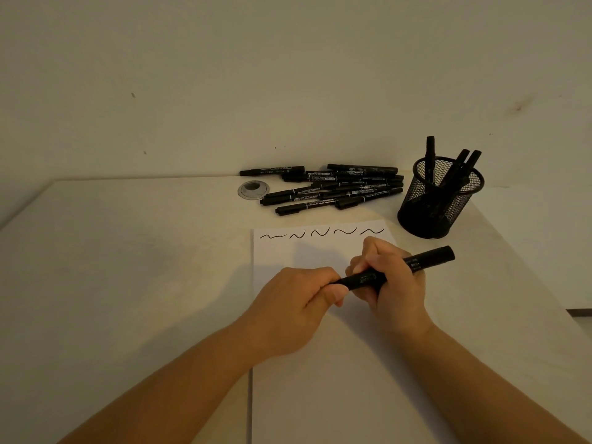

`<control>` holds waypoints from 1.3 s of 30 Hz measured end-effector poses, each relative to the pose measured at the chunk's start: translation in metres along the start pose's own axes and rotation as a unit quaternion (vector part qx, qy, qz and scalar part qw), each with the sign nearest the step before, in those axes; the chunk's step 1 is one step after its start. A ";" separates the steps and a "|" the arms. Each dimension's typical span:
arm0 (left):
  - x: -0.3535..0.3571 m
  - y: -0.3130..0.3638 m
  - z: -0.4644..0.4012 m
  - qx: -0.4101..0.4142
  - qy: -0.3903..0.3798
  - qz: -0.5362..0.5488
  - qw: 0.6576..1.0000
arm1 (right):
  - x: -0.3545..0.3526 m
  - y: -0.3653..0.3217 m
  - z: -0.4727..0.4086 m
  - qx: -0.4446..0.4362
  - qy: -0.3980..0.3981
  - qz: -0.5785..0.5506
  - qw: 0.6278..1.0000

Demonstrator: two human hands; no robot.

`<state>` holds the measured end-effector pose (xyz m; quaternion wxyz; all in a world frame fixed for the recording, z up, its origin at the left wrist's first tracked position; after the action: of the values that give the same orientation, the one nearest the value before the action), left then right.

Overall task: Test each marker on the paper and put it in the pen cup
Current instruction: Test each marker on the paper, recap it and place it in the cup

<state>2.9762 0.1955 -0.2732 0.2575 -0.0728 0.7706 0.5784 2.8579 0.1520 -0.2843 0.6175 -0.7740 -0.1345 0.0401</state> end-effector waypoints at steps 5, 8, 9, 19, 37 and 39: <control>-0.001 -0.006 -0.002 -0.012 -0.006 0.021 1.000 | -0.002 0.001 -0.002 0.009 -0.002 0.030 1.000; -0.004 -0.008 -0.004 -0.004 0.013 -0.001 1.000 | -0.006 0.000 -0.004 0.017 0.008 0.077 0.997; -0.007 -0.009 -0.005 0.001 0.026 -0.009 1.000 | -0.008 -0.001 -0.005 0.023 0.021 0.082 0.996; -0.039 -0.020 -0.004 0.009 0.152 -0.052 0.987 | -0.031 -0.027 -0.010 -0.099 0.163 0.376 0.907; -0.081 0.001 -0.080 0.035 0.160 -0.205 0.965 | -0.035 -0.096 -0.063 -0.185 0.136 0.643 0.731; -0.091 -0.021 -0.103 -0.016 0.140 -0.251 0.958 | -0.057 -0.104 -0.072 -0.152 0.189 0.581 0.777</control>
<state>3.0302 0.0766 -0.2268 0.2831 -0.3480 0.7466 0.4913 2.8028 0.0900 -0.1726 0.3643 -0.7805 0.4561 0.2236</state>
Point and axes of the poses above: each hand's wrist, its own z-axis away from the middle knuckle, its own x-axis out of the palm, y = z × x, the point moved 5 cm from there along -z, towards the middle knuckle, and after that the axes turned 13 degrees about z, right-handed, at the moved point
